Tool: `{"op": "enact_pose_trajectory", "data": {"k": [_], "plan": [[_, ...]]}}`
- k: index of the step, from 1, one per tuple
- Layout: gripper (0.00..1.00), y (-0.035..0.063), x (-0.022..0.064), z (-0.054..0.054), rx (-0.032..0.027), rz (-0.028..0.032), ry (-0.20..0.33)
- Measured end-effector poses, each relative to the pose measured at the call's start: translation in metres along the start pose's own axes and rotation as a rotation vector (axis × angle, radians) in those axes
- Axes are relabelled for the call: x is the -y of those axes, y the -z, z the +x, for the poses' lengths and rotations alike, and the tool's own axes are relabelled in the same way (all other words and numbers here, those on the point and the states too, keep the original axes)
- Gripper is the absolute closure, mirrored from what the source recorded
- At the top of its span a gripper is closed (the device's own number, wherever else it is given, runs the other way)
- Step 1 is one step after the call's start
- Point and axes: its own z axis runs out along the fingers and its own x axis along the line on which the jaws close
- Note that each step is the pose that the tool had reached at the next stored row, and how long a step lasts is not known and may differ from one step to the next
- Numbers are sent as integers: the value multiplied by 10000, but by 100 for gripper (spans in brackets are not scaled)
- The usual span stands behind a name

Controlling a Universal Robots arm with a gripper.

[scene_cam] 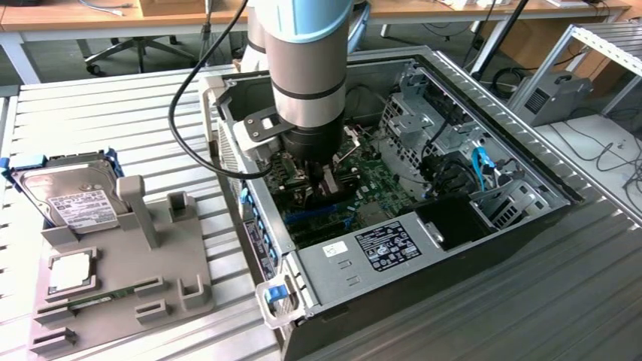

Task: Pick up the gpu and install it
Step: 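Insert the gpu into the slot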

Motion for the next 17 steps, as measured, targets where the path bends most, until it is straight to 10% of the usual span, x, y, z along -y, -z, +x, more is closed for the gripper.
{"op": "enact_pose_trajectory", "data": {"k": [17], "plan": [[74,-53,-13,6,-128,6,-164]]}}
